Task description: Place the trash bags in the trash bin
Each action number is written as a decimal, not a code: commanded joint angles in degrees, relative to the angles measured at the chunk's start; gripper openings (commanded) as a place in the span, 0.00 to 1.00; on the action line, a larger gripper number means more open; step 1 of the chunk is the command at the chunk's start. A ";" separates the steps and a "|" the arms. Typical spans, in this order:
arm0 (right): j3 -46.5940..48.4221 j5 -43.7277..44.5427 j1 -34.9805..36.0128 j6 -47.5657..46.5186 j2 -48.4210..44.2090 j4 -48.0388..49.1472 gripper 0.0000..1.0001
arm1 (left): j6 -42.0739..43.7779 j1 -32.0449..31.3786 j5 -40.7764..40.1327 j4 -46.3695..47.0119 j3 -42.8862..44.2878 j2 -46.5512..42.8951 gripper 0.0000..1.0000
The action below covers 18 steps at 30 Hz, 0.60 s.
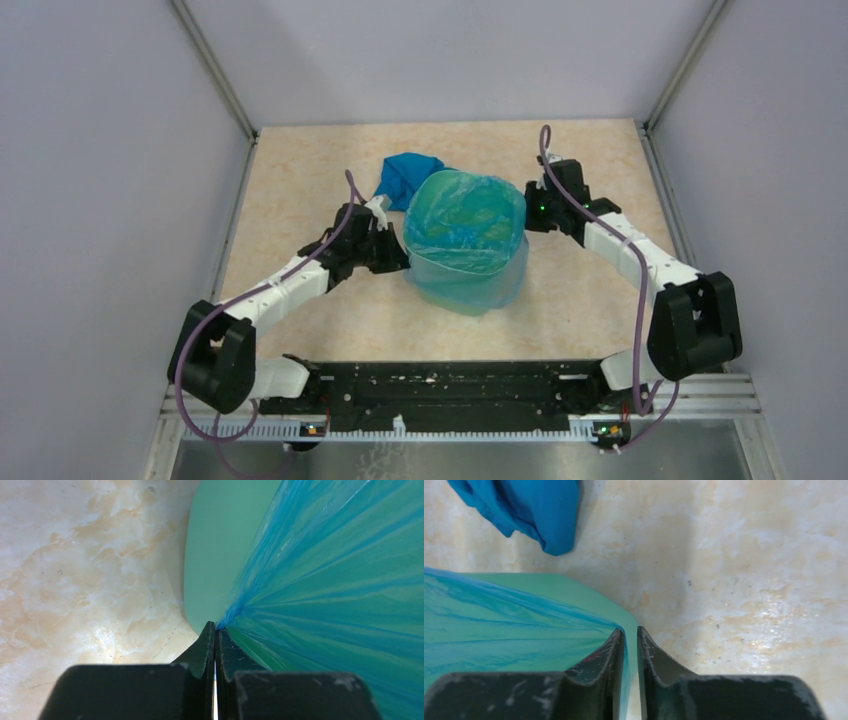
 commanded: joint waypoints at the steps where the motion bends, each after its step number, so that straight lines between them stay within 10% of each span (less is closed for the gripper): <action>1: 0.67 4.94 -0.97 0.16 -4.54 -0.04 0.24 | 0.02 -0.19 -2.40 2.09 -0.35 -1.80 0.00; 6: -0.53 5.05 -3.59 2.44 -11.01 -4.74 0.49 | 0.26 -0.17 -2.30 1.77 0.35 -1.81 0.00; 18: -15.77 -12.13 -11.06 15.25 -32.88 0.59 0.74 | 0.35 -0.23 -1.86 1.80 1.21 -1.29 0.00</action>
